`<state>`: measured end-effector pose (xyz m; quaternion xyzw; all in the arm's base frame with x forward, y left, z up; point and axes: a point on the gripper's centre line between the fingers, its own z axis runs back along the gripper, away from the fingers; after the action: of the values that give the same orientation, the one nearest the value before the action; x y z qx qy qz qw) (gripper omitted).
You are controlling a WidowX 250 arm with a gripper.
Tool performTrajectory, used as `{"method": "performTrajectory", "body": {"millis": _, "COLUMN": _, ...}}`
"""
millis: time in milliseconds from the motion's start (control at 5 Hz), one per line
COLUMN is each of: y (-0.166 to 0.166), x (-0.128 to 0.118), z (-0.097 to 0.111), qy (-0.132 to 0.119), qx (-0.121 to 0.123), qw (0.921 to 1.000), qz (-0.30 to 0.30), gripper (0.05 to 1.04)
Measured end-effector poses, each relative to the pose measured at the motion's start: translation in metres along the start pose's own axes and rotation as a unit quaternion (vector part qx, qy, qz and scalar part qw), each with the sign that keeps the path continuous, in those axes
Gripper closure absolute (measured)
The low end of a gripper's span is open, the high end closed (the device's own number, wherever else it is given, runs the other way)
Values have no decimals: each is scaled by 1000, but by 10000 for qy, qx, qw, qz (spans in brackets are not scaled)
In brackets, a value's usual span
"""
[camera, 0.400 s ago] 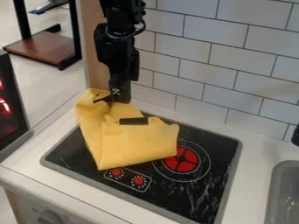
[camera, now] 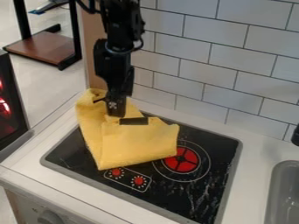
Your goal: Unfolding the cloth from top left to bottom right
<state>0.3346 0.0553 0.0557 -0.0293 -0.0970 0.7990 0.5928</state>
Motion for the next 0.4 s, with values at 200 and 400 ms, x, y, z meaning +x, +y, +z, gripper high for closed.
{"method": "performTrajectory", "body": {"millis": 200, "y": -2, "x": -9, "z": -15, "qy": -131, "qx": 245, "qw": 9996, "qz": -93, "gripper": 84}}
{"method": "performTrajectory", "body": {"millis": 400, "y": 0, "x": -14, "z": -27, "qy": -258, "qx": 379, "qw": 9989, "qz": -132, "gripper": 84}}
